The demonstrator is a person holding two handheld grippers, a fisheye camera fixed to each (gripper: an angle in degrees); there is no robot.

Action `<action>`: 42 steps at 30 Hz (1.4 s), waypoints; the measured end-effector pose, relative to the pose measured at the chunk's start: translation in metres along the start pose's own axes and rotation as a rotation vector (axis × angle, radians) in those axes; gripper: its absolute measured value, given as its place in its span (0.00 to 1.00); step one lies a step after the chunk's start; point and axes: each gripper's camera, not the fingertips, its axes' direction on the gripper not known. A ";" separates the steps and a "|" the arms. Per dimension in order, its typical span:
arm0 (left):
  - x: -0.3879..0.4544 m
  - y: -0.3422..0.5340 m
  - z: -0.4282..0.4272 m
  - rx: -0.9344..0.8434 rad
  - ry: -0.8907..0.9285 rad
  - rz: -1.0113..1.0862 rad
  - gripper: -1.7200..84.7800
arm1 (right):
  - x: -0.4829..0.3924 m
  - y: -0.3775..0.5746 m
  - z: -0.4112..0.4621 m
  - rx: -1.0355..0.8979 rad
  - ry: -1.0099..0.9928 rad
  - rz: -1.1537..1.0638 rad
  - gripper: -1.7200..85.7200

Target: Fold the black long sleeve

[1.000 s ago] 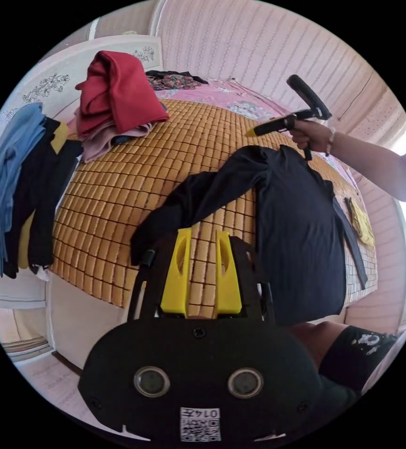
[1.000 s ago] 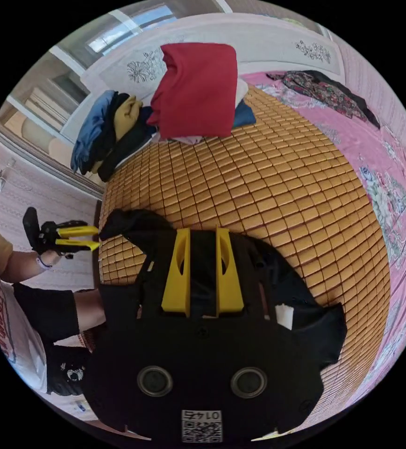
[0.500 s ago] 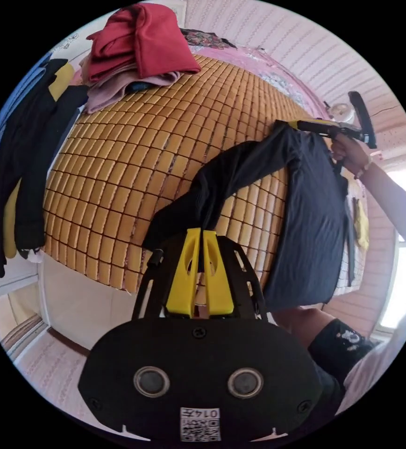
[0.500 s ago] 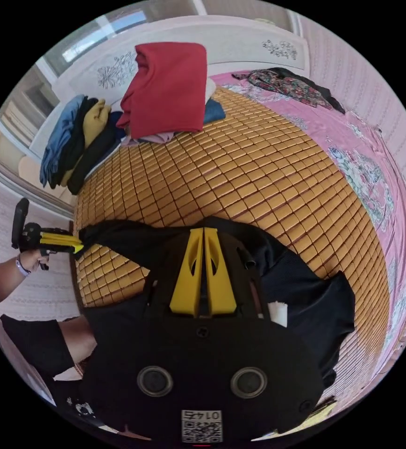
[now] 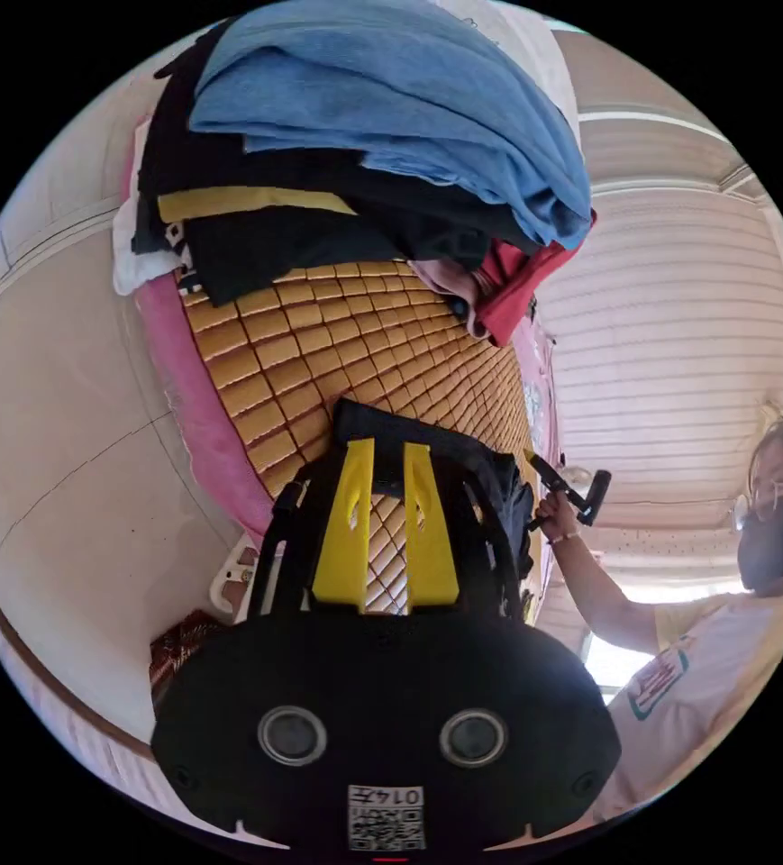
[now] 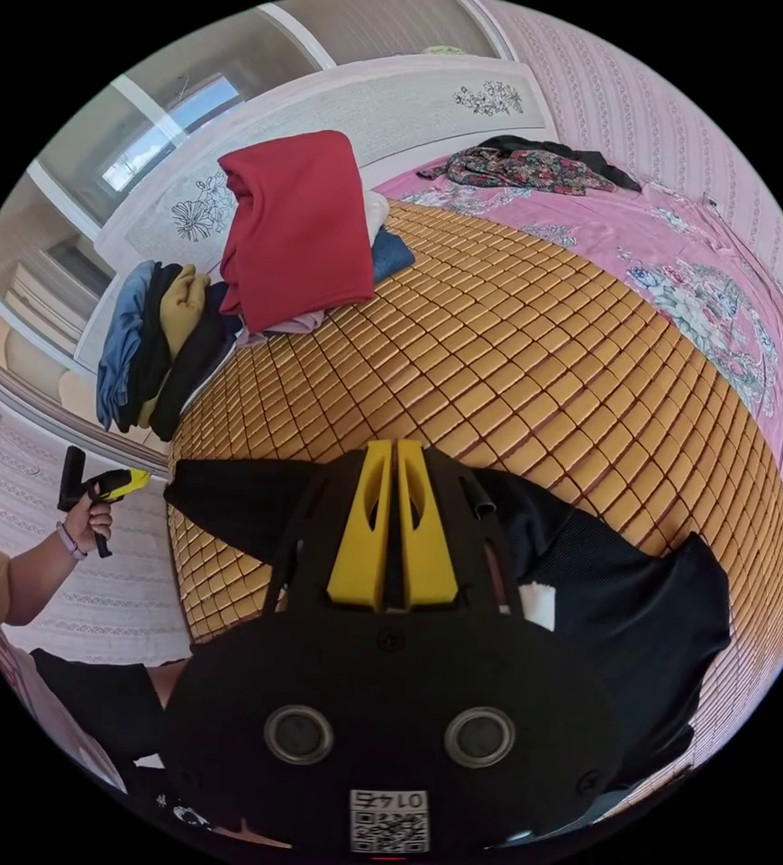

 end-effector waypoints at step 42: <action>0.323 0.112 0.130 -0.332 0.492 1.082 0.01 | -0.032 0.228 -0.139 -0.027 0.005 0.517 0.08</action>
